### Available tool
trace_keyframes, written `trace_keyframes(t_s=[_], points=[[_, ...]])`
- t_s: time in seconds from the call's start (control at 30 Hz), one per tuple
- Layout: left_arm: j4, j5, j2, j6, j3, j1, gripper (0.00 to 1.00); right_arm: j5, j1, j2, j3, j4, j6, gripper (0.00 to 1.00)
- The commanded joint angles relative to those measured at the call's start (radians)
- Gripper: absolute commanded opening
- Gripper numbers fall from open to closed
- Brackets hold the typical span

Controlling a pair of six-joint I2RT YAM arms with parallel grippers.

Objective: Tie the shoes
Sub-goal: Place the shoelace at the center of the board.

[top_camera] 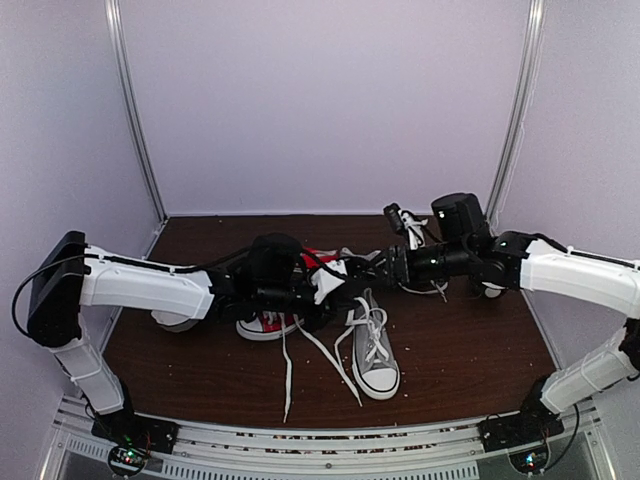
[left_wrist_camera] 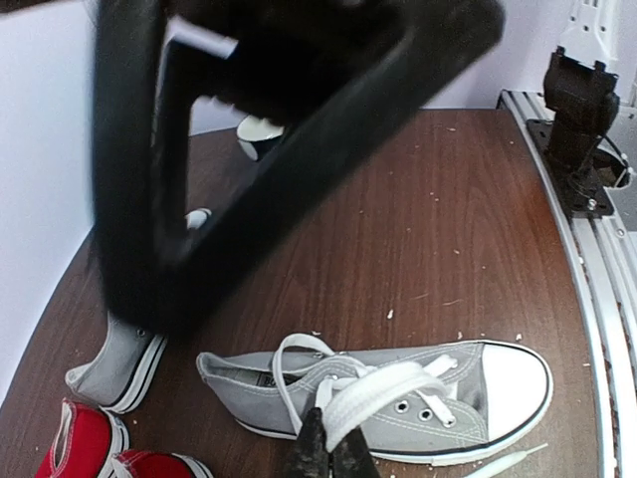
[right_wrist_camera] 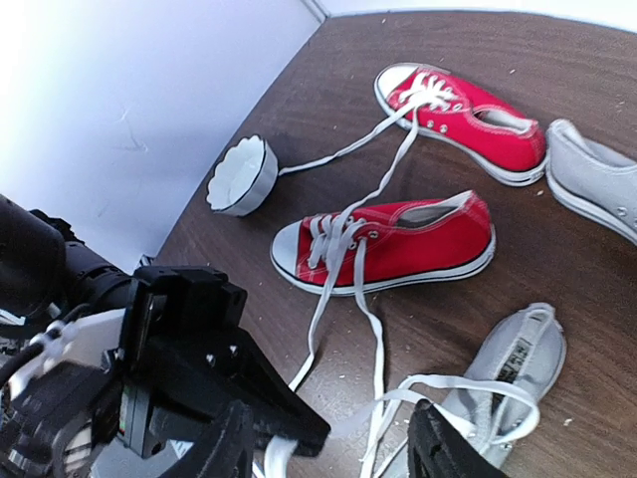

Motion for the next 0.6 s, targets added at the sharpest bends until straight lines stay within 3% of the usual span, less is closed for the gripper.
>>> trace_keyframes(t_s=[0.0,0.27,0.57], points=[[0.004,-0.062,0.018,-0.069,0.036,0.015,0.0,-0.043,-0.065,-0.101,-0.1,-0.003,-0.144,0.54],[-0.041,-0.062,0.06,-0.15,0.097,0.045,0.0,-0.223,-0.071,-0.094,-0.226,0.259,-0.235,0.58],[-0.031,-0.049,0.074,-0.141,0.103,0.047,0.0,-0.224,-0.071,0.062,-0.209,0.375,-0.237,0.55]])
